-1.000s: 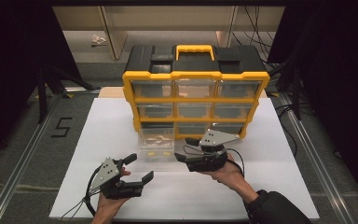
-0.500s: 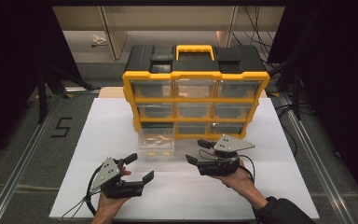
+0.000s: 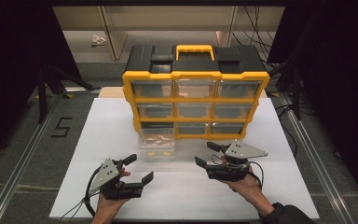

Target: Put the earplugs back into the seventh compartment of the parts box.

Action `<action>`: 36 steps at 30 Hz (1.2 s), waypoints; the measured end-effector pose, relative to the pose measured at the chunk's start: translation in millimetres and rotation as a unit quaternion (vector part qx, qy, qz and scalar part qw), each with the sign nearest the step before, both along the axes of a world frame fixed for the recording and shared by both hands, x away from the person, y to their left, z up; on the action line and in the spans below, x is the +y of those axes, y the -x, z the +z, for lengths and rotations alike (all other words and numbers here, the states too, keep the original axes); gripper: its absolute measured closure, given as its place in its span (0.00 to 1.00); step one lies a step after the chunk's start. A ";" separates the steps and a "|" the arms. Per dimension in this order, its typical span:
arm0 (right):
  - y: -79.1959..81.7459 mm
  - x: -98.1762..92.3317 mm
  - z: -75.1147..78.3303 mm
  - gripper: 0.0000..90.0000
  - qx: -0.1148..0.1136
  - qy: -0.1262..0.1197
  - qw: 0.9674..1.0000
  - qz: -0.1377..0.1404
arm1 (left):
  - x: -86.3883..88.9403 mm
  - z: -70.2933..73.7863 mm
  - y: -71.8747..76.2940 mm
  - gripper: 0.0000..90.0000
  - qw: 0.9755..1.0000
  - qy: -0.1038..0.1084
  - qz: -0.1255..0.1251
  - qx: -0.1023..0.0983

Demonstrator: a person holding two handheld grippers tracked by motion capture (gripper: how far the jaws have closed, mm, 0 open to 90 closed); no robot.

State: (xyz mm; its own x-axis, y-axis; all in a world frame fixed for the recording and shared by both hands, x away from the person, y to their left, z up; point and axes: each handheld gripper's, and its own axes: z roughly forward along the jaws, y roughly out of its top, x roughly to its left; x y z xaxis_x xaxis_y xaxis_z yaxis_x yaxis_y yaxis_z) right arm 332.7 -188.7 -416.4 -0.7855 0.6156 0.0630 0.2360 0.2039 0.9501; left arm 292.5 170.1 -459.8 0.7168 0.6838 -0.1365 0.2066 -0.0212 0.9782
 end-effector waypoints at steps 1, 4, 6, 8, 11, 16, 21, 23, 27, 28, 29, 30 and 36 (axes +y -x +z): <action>0.5 -1.0 -0.8 0.34 0.002 0.001 1.000 -0.001 | -0.1 0.0 0.0 0.14 1.000 0.000 0.000 0.000; 2.6 -3.7 -3.2 0.34 0.001 0.001 1.000 -0.004 | -0.2 0.0 0.0 0.14 1.000 0.000 -0.001 0.000; 3.7 -5.8 -4.3 0.34 0.002 0.000 1.000 -0.006 | -0.2 0.0 0.1 0.14 1.000 0.001 -0.001 -0.001; 5.1 -8.2 -5.6 0.34 0.003 -0.003 1.000 -0.009 | -0.1 0.1 0.3 0.14 1.000 0.002 -0.001 -0.002; 8.1 -11.9 -7.1 0.34 0.003 -0.005 1.000 -0.013 | -0.1 0.1 0.5 0.14 1.000 0.004 -0.002 -0.001; 14.9 -18.9 -9.0 0.34 -0.002 -0.014 1.000 -0.023 | 0.1 0.2 0.7 0.14 1.000 0.005 -0.003 -0.001; 21.5 -26.1 -10.8 0.34 -0.008 -0.019 0.999 -0.034 | 0.2 0.2 1.1 0.13 1.000 0.005 -0.005 -0.001; 24.0 -28.6 -11.9 0.34 -0.007 -0.022 0.999 -0.038 | -0.1 0.1 1.0 0.14 1.000 0.005 -0.005 -0.001; 27.5 -32.6 -13.7 0.33 -0.009 -0.022 0.999 -0.041 | -0.4 0.0 1.2 0.14 1.000 0.005 -0.006 -0.001; 28.1 -33.4 -14.0 0.33 -0.010 -0.022 0.999 -0.043 | -0.3 -0.1 1.5 0.14 1.000 0.004 -0.007 0.000; 28.6 -34.1 -14.2 0.33 -0.011 -0.023 0.999 -0.044 | -0.2 -0.2 2.3 0.14 1.000 0.004 -0.008 0.001; 29.3 -34.9 -14.3 0.33 -0.011 -0.024 0.999 -0.045 | -0.5 -0.3 3.0 0.14 1.000 0.004 -0.009 0.000; 33.7 -39.0 -16.4 0.31 -0.011 -0.028 0.998 -0.048 | -2.9 -0.7 4.7 0.14 1.000 -0.001 -0.014 0.001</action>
State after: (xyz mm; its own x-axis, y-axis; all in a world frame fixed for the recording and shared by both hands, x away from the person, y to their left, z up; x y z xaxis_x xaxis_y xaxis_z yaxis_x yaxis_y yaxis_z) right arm 299.0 -227.7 -432.8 -0.7250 0.6837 0.0832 0.2311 0.1277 0.9645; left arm 287.8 167.3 -460.5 0.7354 0.6638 -0.1363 0.2081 -0.0298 0.9777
